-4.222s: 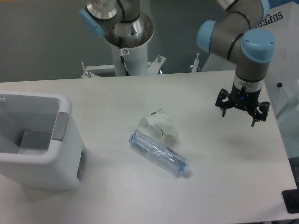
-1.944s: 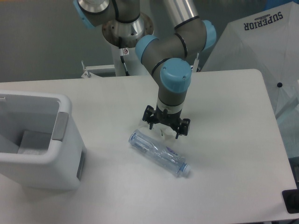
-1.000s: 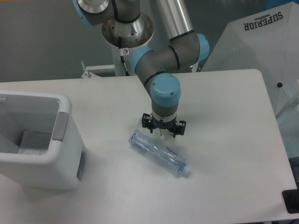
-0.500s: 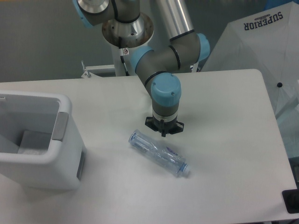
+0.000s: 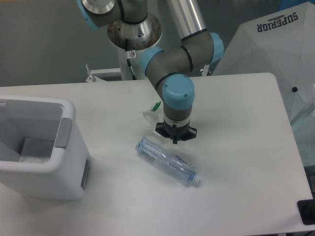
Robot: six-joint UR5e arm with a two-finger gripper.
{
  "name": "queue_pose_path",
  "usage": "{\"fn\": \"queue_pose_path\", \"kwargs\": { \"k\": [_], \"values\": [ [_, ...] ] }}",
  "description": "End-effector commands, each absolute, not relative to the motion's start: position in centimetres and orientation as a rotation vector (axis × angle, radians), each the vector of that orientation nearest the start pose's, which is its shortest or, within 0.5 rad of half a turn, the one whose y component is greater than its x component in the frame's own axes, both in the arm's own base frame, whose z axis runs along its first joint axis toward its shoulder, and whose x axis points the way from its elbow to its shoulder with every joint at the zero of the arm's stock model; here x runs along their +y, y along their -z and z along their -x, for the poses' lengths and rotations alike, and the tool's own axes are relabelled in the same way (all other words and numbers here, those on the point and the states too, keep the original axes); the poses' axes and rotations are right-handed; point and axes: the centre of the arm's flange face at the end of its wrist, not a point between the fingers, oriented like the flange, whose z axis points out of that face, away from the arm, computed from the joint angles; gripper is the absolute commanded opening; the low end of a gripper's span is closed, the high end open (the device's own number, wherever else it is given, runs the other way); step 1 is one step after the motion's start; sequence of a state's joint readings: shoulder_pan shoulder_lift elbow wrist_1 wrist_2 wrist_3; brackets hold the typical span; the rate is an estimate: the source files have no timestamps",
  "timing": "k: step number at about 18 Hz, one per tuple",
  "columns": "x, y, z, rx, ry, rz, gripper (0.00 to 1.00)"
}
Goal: Place the trash in the trash can
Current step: 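Close the gripper on the crumpled white wrapper and lift it, then carry the wrapper over the white trash bin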
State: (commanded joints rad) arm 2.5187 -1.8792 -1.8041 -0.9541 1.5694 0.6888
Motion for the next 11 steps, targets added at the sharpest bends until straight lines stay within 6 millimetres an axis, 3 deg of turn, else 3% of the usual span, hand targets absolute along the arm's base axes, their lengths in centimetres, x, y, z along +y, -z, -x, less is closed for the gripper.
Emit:
{"fn": "queue_pose_path", "kwargs": {
  "k": [11],
  "values": [
    [43.2, -36.2, 45.4, -0.483, -0.132, 2.813, 0.0]
  ]
}}
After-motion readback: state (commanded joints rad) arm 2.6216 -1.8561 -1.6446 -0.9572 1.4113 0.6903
